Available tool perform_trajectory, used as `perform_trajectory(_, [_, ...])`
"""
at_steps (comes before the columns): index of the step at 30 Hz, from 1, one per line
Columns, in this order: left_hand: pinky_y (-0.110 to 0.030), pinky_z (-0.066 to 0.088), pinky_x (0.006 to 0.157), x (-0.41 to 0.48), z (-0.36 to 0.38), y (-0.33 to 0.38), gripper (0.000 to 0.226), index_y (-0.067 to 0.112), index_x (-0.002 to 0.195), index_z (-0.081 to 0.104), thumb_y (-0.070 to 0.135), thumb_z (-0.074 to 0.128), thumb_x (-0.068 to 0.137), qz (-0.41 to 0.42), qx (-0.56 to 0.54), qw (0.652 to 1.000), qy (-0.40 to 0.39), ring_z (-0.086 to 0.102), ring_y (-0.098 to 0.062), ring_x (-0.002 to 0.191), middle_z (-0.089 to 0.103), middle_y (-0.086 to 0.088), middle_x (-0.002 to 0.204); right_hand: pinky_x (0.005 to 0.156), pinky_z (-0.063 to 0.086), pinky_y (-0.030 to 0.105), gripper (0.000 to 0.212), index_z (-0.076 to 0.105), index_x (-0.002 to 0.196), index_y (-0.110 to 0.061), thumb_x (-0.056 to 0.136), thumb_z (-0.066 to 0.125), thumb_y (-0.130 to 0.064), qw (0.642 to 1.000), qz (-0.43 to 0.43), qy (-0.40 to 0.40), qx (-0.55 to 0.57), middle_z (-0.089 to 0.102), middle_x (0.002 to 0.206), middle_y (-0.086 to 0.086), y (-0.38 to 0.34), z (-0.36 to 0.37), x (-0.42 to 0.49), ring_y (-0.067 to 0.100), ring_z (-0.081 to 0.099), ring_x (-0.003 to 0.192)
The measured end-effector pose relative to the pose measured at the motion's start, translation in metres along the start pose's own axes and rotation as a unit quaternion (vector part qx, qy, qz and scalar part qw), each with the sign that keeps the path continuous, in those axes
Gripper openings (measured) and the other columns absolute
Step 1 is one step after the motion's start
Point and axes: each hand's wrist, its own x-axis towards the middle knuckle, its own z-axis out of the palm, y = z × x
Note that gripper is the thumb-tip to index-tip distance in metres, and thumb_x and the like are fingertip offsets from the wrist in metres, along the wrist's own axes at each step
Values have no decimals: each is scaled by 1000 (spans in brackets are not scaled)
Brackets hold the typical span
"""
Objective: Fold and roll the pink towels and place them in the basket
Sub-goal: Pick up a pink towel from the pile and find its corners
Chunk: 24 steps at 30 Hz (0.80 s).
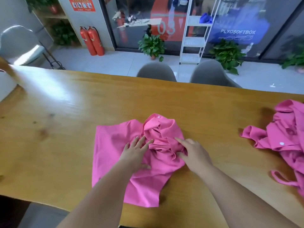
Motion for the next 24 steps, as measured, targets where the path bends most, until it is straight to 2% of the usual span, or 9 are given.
perform_trajectory(7, [-54, 11, 130, -21, -16, -87, 116, 39, 167, 1, 64, 77, 84, 13, 64, 997, -44, -8, -28, 163, -11, 3, 176, 67, 44, 28, 43, 60, 136, -56, 99, 67, -37, 1000, 13, -4, 7, 62, 108, -20, -71, 31, 6, 11, 62, 98])
perform_trajectory(12, [-52, 18, 129, -44, -23, -161, 120, 49, 165, 2, 59, 84, 79, 5, 87, 995, -57, -1, -27, 163, -6, 7, 177, 76, 50, 32, 34, 71, 125, -48, 100, 65, -28, 998, 27, -3, 56, 71, 110, -18, -120, 57, 15, 13, 66, 100])
perform_trajectory(15, [-52, 22, 127, -57, -34, -198, 116, 51, 164, 9, 53, 86, 78, -17, 82, 993, -83, 6, -27, 162, -2, 11, 176, 76, 49, 20, 28, 74, 121, -44, 100, 67, -27, 988, 45, 14, 144, 74, 110, -21, -140, 64, 24, 6, 68, 97])
perform_trajectory(17, [-52, 29, 125, -58, -45, -211, 94, 51, 160, 26, 40, 77, 83, -22, 26, 996, -77, 20, -29, 158, 16, 12, 172, 75, 45, 11, 22, 75, 118, -42, 102, 68, -28, 980, 49, 22, 193, 74, 106, -23, -156, 59, 29, 4, 68, 99])
perform_trajectory(18, [-51, 36, 121, -56, -50, -215, 81, 50, 156, 36, 32, 70, 85, -19, -8, 998, -61, 30, -30, 153, 30, 12, 167, 78, 48, 14, 20, 75, 114, -43, 102, 68, -29, 975, 54, 27, 216, 74, 105, -21, -163, 55, 31, 5, 69, 98])
perform_trajectory(20, [-48, 50, 107, -48, -60, -220, 68, 45, 146, 53, 18, 60, 84, -20, -76, 997, -1, 49, -31, 138, 52, 8, 150, 84, 56, 31, 18, 71, 104, -50, 102, 69, -32, 963, 71, 43, 257, 76, 100, -16, -174, 49, 35, 10, 70, 94])
perform_trajectory(22, [-46, 56, 96, -41, -71, -216, 64, 38, 145, 56, 13, 59, 86, -26, -145, 986, 73, 56, -30, 129, 58, 1, 141, 87, 60, 45, 13, 70, 99, -50, 99, 72, -38, 947, 89, 58, 303, 78, 95, -9, -178, 41, 37, 16, 73, 91])
perform_trajectory(24, [-42, 55, 92, -33, -80, -205, 64, 35, 151, 51, 15, 60, 91, -17, -184, 975, 123, 57, -31, 125, 57, -6, 139, 87, 62, 47, 9, 72, 107, -41, 98, 73, -39, 929, 100, 76, 349, 79, 96, -4, -181, 31, 37, 18, 76, 91])
